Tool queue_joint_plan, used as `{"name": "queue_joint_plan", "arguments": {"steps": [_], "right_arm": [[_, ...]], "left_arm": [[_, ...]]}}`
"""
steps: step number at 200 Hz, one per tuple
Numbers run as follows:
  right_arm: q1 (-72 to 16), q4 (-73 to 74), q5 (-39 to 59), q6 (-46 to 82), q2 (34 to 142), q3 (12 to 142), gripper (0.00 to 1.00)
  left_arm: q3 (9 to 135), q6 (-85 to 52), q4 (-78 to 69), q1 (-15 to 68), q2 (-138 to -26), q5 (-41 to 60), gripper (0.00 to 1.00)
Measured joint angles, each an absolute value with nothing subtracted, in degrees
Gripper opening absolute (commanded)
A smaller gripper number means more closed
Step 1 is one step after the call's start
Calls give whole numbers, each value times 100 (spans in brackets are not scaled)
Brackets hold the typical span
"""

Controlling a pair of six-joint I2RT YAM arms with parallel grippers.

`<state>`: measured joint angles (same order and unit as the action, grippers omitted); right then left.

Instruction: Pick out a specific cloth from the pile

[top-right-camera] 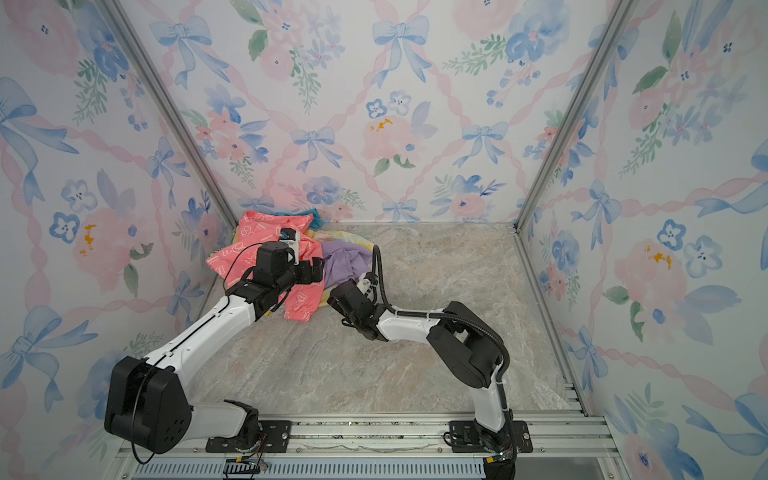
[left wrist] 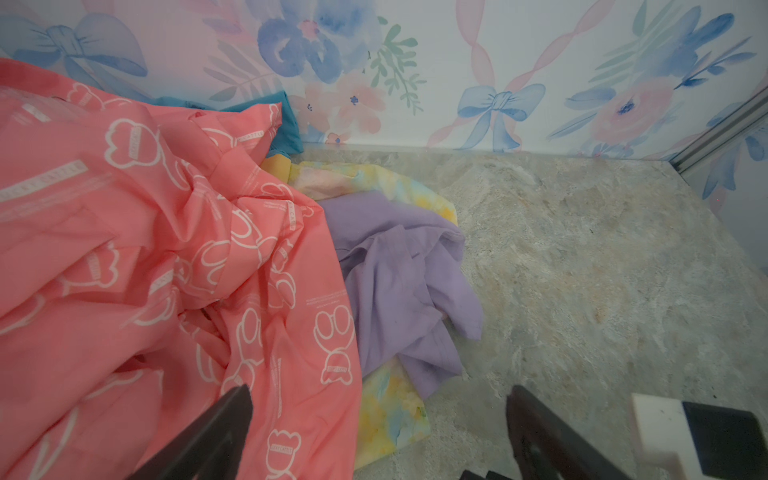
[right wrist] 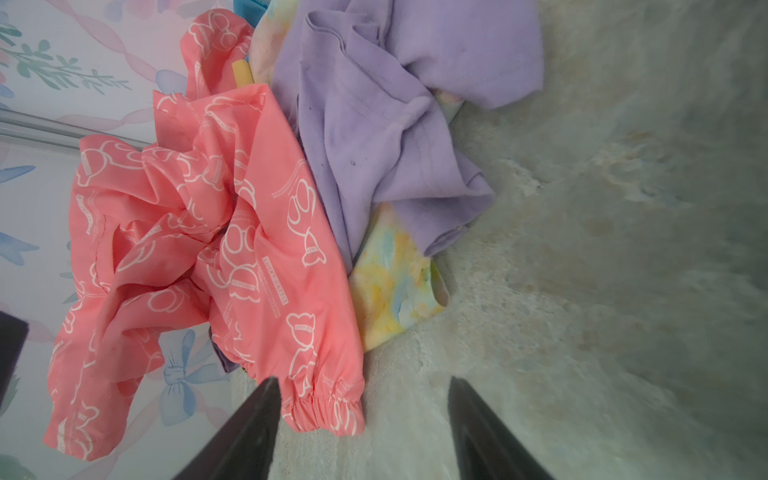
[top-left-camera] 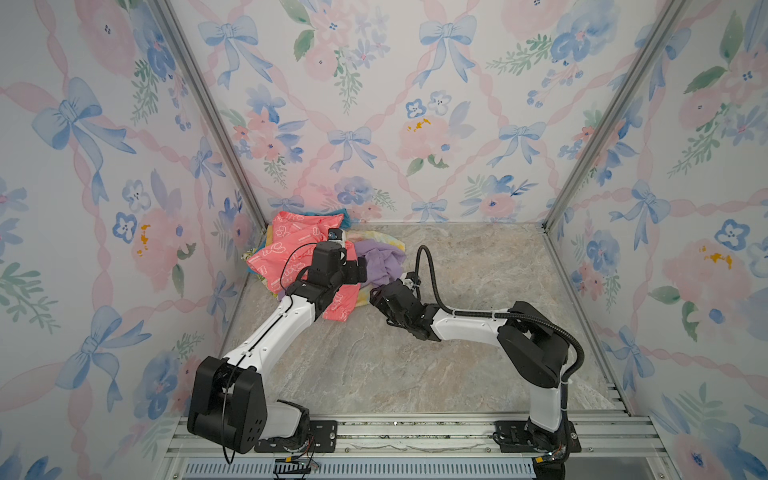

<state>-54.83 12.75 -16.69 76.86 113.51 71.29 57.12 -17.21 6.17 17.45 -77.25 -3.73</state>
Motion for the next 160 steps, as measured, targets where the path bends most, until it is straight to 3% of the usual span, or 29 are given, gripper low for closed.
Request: {"name": "queue_joint_plan", "arguments": {"steps": [106, 160], "right_arm": [[-5494, 1267, -1555, 8318, 12112, 7472, 53], [-5485, 1315, -1492, 8508, 12396, 7747, 42]], "left_arm": [[5677, -1831, 635, 1745, -7478, -137, 95], [5658, -1831, 631, 1761, -7432, -139, 95]]}}
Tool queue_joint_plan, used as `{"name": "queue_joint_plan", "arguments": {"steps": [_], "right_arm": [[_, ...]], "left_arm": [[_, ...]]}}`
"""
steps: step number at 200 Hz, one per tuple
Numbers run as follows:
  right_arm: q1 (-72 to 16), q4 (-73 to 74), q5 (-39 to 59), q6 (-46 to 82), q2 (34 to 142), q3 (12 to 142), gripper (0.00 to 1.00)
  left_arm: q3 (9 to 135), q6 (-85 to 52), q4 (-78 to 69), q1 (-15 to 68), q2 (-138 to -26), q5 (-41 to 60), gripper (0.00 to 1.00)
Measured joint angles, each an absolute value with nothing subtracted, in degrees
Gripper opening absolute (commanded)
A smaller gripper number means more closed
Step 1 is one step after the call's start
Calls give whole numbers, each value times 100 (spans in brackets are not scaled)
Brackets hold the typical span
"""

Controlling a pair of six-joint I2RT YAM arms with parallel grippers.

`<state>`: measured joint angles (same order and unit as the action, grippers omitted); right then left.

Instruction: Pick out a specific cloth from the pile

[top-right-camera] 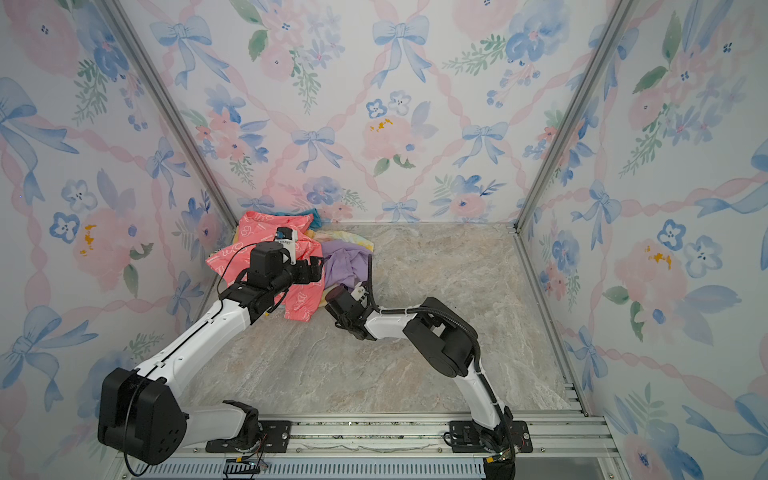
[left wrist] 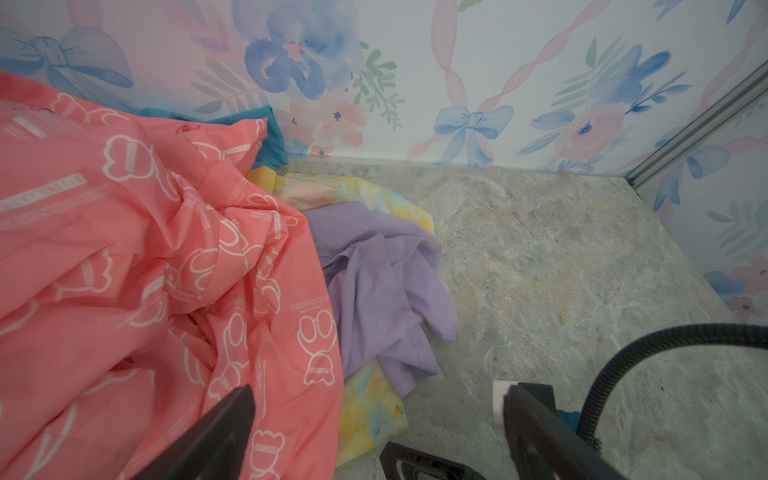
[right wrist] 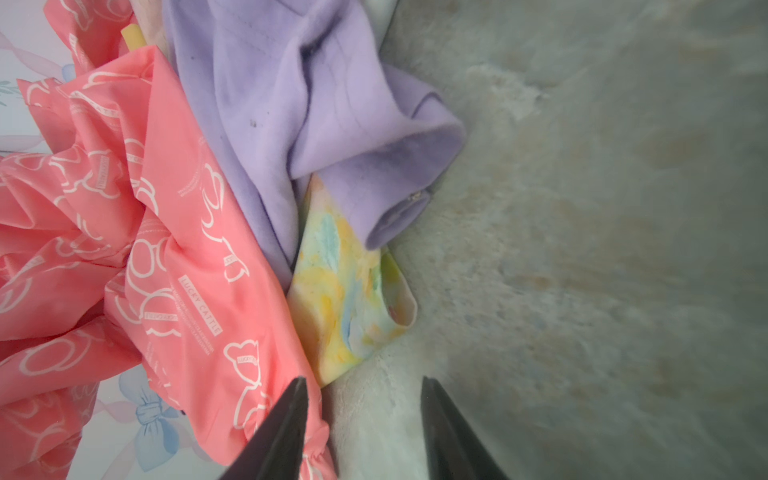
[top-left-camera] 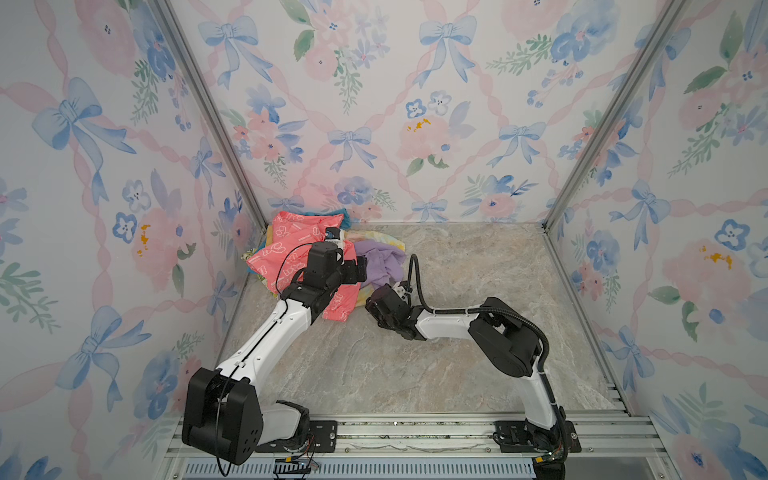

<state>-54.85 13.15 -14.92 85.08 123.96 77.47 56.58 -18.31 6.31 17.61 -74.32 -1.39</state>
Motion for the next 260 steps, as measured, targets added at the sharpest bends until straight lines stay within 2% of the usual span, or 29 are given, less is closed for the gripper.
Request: {"name": "queue_joint_plan", "arguments": {"steps": [70, 105, 149, 169, 260], "right_arm": [[-5426, 1354, -1479, 8803, 12665, 8012, 40], [-5395, 1391, -1500, 9017, 12842, 8204, 33], [-5391, 1350, -1599, 9286, 13026, 8420, 15], [-5367, 1275, -1643, 9275, 13120, 8589, 0], [-5306, 917, -1942, 8342, 12993, 9170, 0]], "left_arm": [[5631, -1831, 628, 1782, -7380, -143, 94], [5610, -1831, 609, 1787, -7365, -145, 94], [5603, -1831, 607, 1787, -7365, -165, 94], [5603, -1831, 609, 1802, -7354, -180, 94], [5581, -1925, 565, 1699, -7111, -226, 94]]}}
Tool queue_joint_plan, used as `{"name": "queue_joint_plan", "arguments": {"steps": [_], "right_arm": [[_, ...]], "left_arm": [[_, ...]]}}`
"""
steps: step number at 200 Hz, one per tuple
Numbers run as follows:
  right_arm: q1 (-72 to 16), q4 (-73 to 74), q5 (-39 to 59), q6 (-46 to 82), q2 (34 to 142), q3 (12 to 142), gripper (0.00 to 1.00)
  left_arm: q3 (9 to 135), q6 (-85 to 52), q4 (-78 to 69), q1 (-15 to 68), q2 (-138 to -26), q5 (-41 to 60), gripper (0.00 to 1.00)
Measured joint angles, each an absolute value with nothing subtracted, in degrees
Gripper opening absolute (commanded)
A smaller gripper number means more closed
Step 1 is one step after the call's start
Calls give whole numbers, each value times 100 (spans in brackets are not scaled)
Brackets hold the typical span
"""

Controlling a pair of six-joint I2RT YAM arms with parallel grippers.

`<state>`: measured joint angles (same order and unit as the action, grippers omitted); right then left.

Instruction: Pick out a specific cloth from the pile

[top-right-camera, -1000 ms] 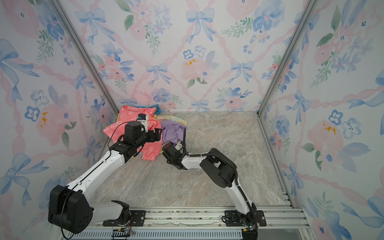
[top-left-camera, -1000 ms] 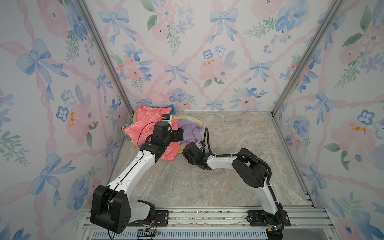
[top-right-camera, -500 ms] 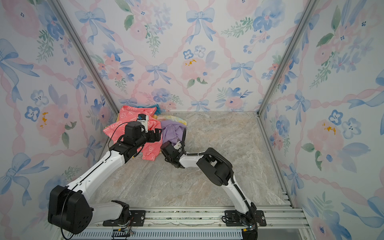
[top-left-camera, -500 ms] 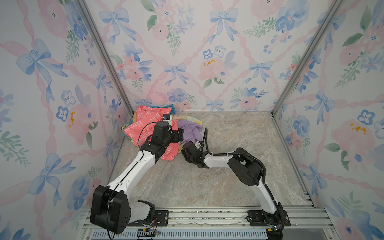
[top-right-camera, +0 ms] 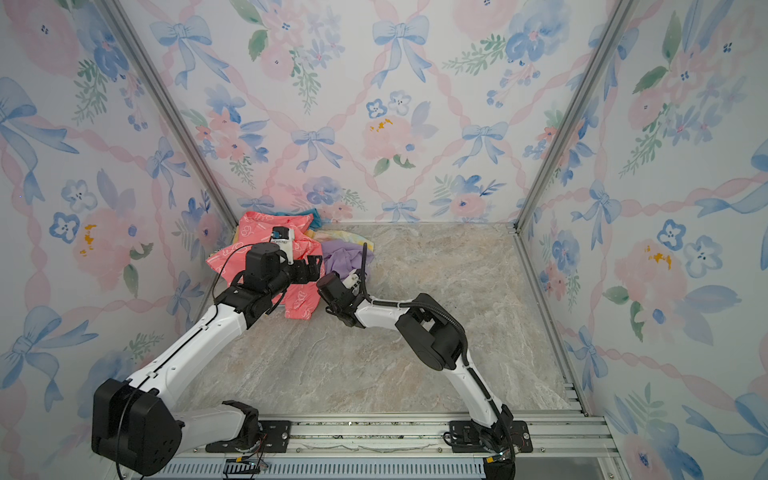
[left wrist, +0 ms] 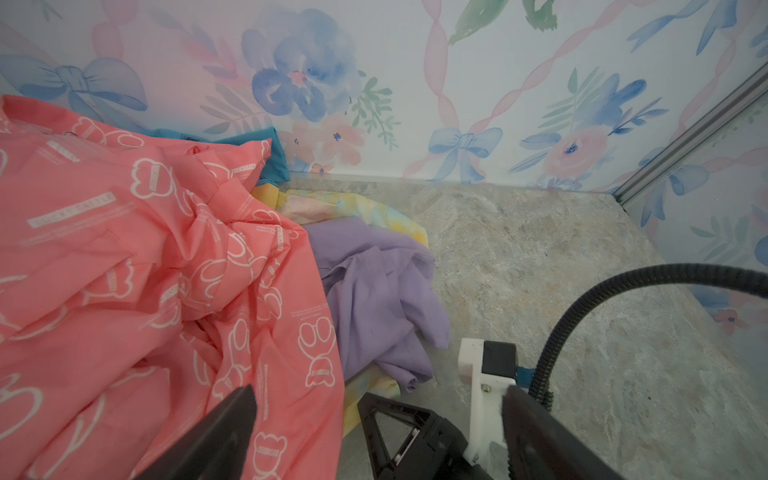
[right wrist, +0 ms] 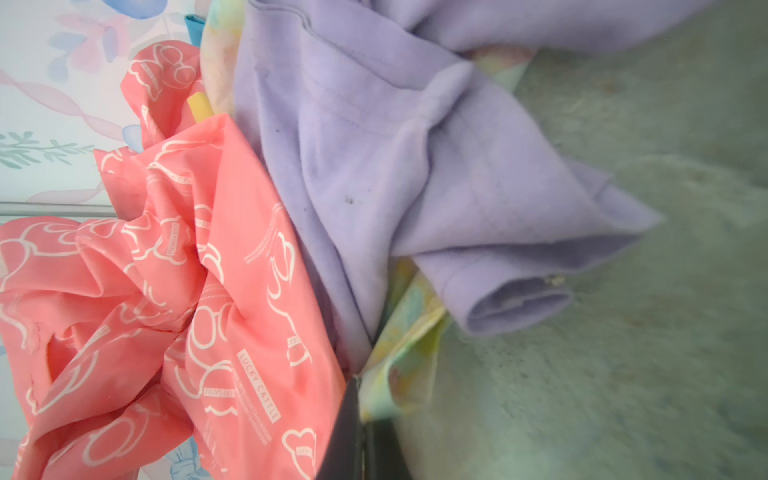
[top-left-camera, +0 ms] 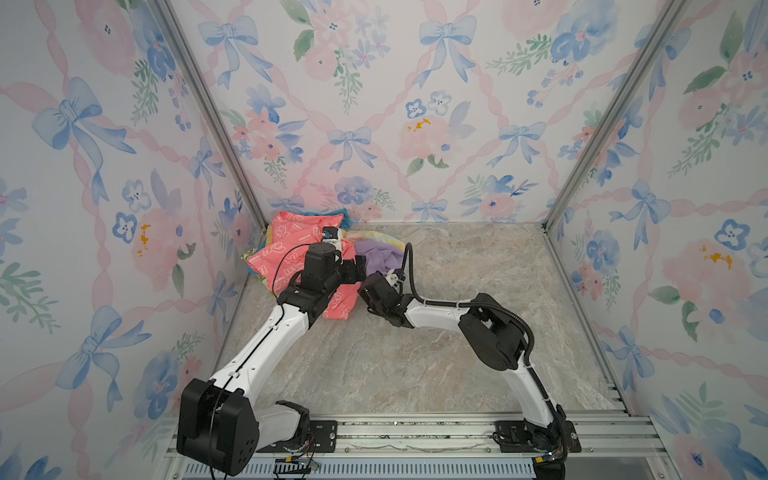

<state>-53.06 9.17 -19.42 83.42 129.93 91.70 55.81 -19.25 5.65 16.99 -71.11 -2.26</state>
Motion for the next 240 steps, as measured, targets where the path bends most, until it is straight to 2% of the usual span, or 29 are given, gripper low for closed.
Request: {"name": "queue_joint_plan", "arguments": {"steps": [133, 204, 240], "right_arm": [[-4818, -333, -1472, 6746, 12715, 11469, 0], [-4609, -1393, -880, 5763, 13513, 14355, 0], [-4397, -1455, -598, 5319, 13609, 14580, 0]], "left_arm": [[5660, -2196, 434, 1142, -6578, -209, 95], [5843, -2383, 434, 954, -6582, -207, 95], [6027, -2456, 434, 895, -6587, -204, 95]]}}
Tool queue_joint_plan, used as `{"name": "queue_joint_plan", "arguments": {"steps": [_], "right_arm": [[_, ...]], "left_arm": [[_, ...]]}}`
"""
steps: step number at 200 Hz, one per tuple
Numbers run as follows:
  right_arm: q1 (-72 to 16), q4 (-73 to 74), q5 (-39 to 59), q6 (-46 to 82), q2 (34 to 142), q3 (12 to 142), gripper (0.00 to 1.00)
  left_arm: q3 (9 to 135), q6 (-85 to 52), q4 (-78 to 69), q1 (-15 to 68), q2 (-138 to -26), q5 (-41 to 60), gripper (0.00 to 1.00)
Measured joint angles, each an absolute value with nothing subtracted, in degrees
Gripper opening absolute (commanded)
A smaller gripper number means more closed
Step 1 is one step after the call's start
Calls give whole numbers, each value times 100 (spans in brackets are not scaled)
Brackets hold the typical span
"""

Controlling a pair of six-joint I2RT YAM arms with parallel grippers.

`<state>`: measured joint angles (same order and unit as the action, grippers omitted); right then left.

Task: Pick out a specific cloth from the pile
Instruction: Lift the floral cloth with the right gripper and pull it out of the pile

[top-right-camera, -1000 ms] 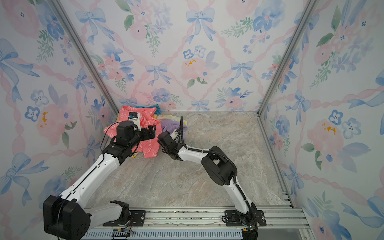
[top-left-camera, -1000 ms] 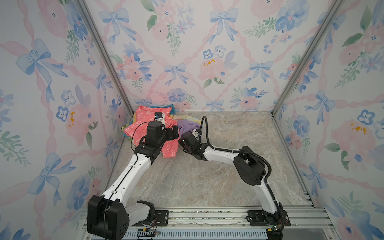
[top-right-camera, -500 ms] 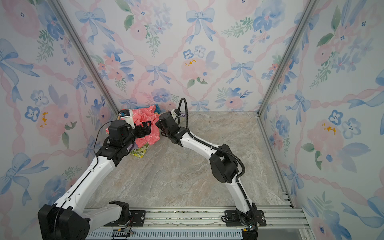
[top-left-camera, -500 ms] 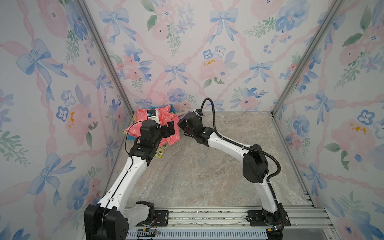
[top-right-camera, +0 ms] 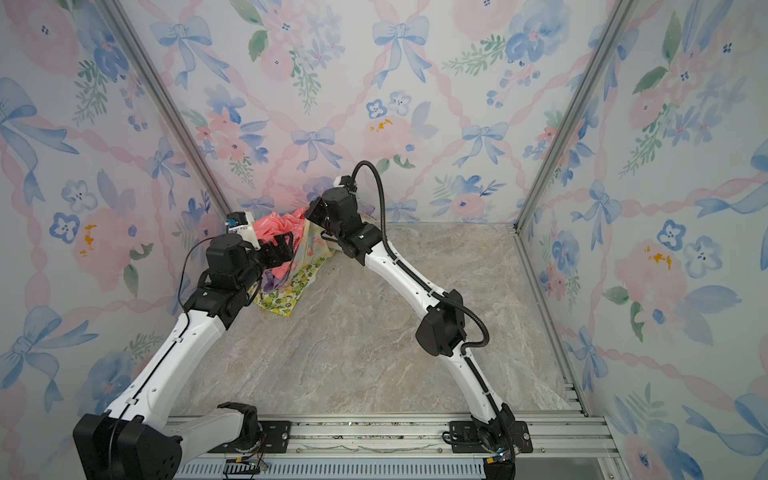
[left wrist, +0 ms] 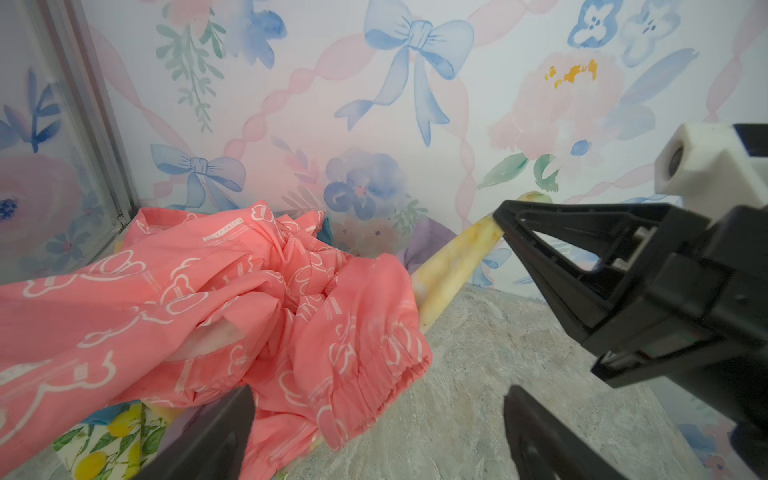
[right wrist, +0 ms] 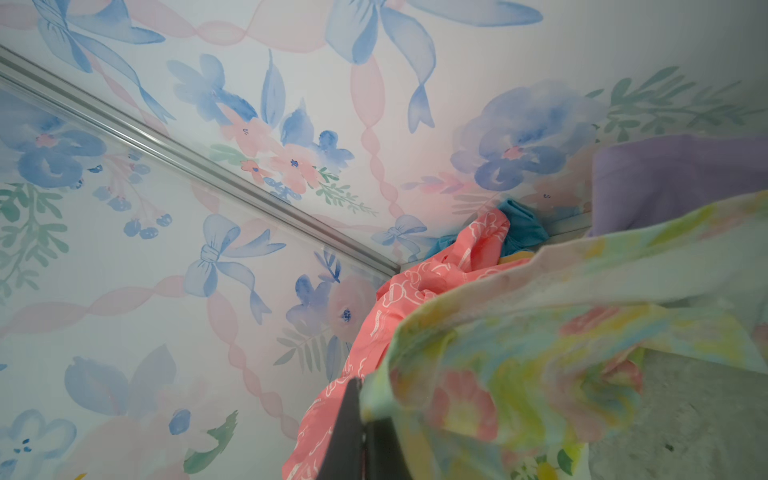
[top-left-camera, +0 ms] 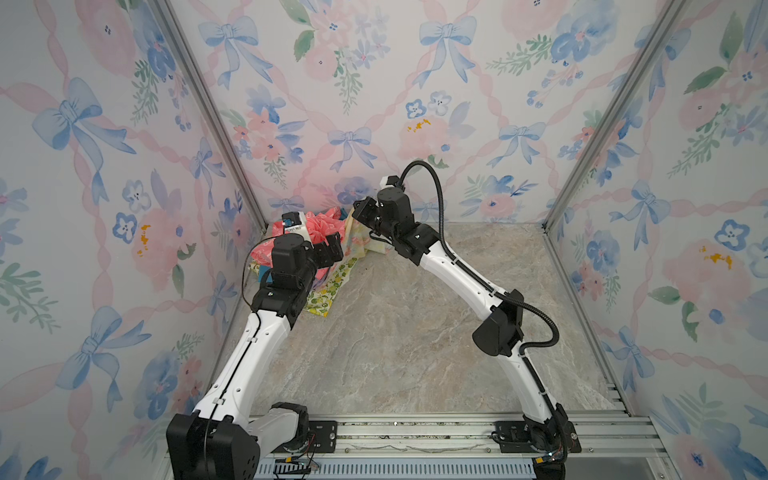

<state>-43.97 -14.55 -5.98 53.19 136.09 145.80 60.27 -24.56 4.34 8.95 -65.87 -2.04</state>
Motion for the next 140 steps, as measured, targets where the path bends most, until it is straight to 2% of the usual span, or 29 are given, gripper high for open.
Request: {"name": "queue_joint_plan", "arguments": {"steps": [140], "right_arm": [[-3730, -1590, -134, 3470, 13244, 14741, 0]], "left_arm": [[6180, -2473, 416, 895, -7144, -104, 96]]}}
